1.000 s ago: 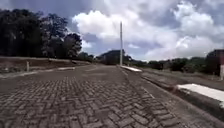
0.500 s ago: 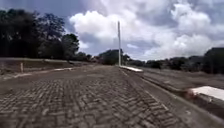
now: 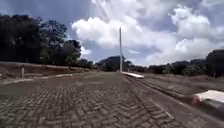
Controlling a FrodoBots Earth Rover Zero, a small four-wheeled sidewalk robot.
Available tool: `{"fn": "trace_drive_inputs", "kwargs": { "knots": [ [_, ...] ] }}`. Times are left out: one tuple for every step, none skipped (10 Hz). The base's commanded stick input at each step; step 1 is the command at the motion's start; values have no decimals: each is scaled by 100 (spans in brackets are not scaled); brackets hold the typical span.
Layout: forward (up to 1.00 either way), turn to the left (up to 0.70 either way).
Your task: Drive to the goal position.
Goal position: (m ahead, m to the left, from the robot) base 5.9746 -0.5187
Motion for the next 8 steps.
{"fn": "trace_drive_inputs", "kwargs": {
  "knots": [
    [100, 0],
    [100, 0],
    [100, 0],
    [100, 0],
    [100, 0],
    [100, 0],
    [100, 0],
    [100, 0]
  ]
}}
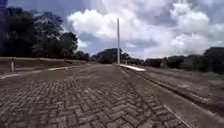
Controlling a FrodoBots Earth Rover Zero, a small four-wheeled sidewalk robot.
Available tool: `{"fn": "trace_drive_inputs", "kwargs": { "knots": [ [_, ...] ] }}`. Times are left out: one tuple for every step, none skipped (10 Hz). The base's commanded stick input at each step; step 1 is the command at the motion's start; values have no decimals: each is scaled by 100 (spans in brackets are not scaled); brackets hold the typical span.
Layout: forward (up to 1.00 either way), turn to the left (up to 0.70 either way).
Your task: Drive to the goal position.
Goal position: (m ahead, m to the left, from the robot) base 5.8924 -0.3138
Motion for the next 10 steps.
{"fn": "trace_drive_inputs", "kwargs": {
  "knots": [
    [100, 0],
    [100, 0],
    [100, 0],
    [100, 0],
    [100, 0],
    [100, 0],
    [100, 0],
    [100, 0],
    [100, 0],
    [100, 0]
  ]
}}
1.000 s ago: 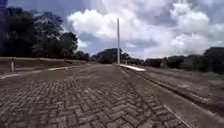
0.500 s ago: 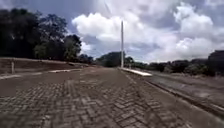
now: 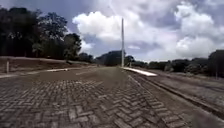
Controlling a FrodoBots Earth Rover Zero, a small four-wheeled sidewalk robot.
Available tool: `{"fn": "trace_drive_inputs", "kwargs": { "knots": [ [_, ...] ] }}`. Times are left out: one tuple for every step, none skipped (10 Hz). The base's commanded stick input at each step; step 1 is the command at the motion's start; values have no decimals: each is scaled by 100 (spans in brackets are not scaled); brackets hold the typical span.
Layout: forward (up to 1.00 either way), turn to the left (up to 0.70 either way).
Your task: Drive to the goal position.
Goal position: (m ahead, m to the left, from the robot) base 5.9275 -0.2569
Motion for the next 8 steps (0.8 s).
{"fn": "trace_drive_inputs", "kwargs": {
  "knots": [
    [100, 0],
    [100, 0],
    [100, 0],
    [100, 0],
    [100, 0],
    [100, 0],
    [100, 0],
    [100, 0]
  ]
}}
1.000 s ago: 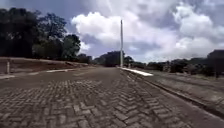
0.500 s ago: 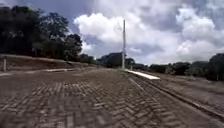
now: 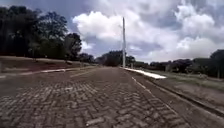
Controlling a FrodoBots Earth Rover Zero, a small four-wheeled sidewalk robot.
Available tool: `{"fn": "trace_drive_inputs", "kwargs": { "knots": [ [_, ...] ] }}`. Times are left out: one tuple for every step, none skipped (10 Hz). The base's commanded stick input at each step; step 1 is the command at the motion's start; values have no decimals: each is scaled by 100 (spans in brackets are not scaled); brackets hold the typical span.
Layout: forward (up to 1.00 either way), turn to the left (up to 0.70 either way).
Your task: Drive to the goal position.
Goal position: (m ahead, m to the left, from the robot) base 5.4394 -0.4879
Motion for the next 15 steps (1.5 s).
{"fn": "trace_drive_inputs", "kwargs": {
  "knots": [
    [100, 0],
    [100, 0],
    [100, 0],
    [100, 0],
    [100, 0],
    [100, 0],
    [100, 0],
    [100, 0],
    [100, 0],
    [100, 0],
    [100, 0],
    [100, 0],
    [100, 0],
    [100, 0],
    [100, 0]
  ]
}}
